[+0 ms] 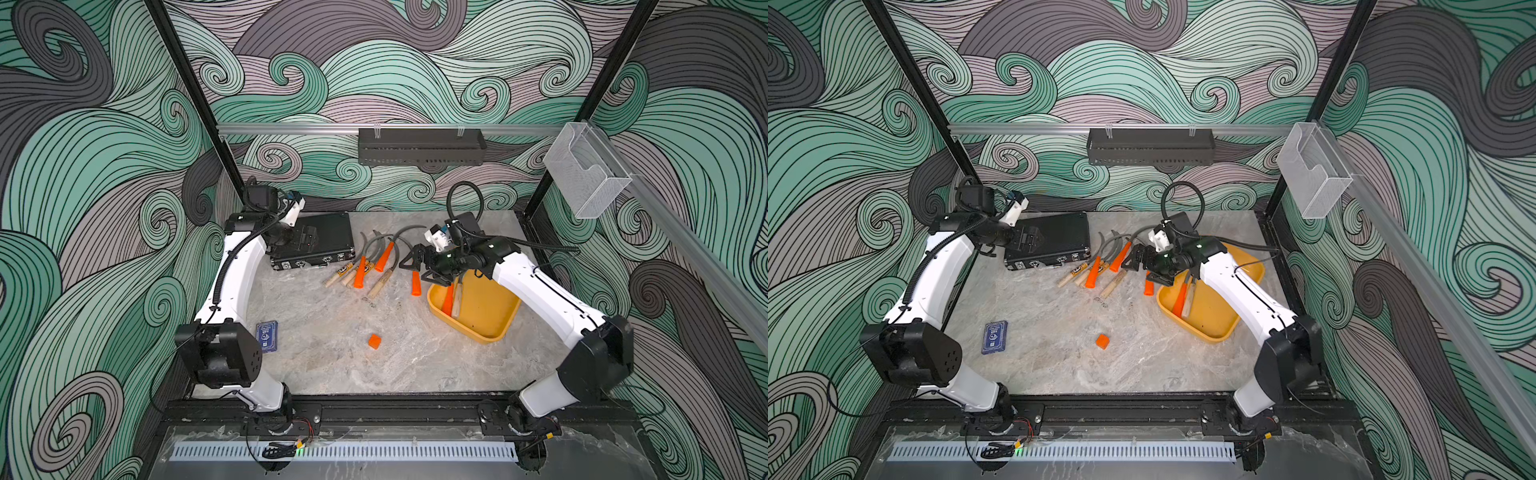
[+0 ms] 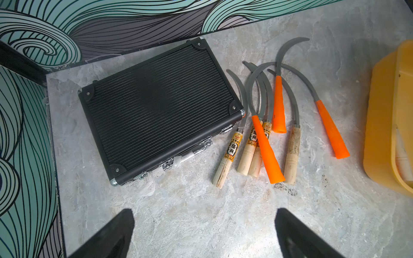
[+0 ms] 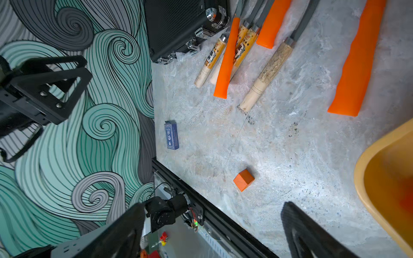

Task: Put small sickles into storage boxes
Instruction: Pick up the sickle at the center of the board.

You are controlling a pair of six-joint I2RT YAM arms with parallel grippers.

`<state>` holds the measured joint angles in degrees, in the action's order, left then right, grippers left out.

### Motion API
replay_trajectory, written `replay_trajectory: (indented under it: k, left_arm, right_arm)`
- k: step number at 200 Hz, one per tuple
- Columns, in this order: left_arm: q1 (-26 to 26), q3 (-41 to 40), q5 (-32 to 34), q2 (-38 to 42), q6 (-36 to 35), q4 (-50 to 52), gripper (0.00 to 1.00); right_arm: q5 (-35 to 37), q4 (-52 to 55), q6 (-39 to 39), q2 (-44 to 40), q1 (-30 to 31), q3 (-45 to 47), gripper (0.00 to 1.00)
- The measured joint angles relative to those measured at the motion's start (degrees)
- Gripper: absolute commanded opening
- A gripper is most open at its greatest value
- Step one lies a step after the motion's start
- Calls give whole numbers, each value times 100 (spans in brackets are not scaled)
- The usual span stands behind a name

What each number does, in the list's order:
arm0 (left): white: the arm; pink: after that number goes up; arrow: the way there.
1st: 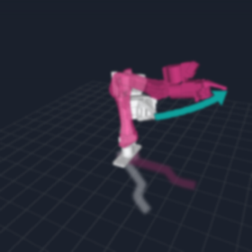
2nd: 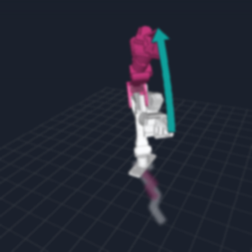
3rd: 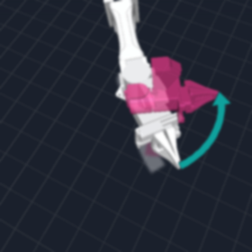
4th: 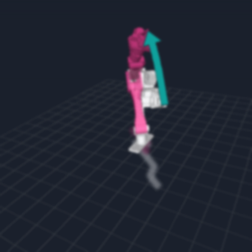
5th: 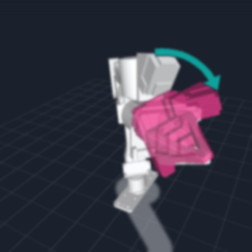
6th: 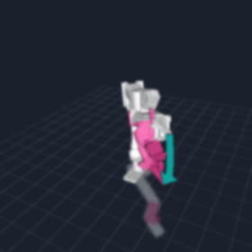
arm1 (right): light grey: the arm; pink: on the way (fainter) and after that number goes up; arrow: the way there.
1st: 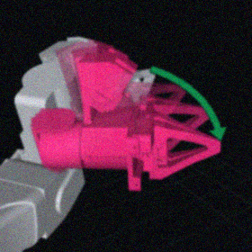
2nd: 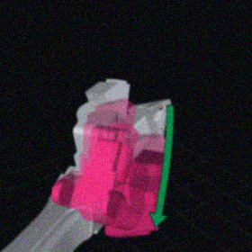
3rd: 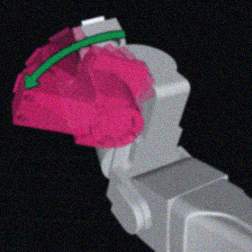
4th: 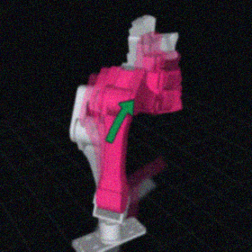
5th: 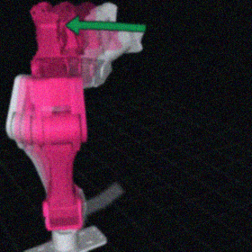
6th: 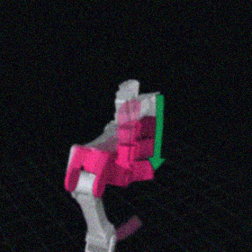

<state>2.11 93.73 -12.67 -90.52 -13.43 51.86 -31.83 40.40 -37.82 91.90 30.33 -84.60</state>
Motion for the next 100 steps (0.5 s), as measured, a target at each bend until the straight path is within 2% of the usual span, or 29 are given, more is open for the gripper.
replay_trajectory:
  k: [42, 65, 81, 100]
  left_arm:
    - [0, 0, 76, 0, 70, 2, 98]
    - [0, 0, 85, 0, 98, 2, 99]
    - [0, 0, 87, 0, 98, 2, 99]
    - [0, 0, 90, 0, 96, 2, 98]
  right_arm:
    - [105, 455, 444, 199, 396, -557, 77]
    - [254, 767, 654, 258, 417, -798, 64]
    - [358, 1025, 852, 444, 476, -1147, 48]
    - [483, 1384, 1178, 782, 612, -1639, 42]
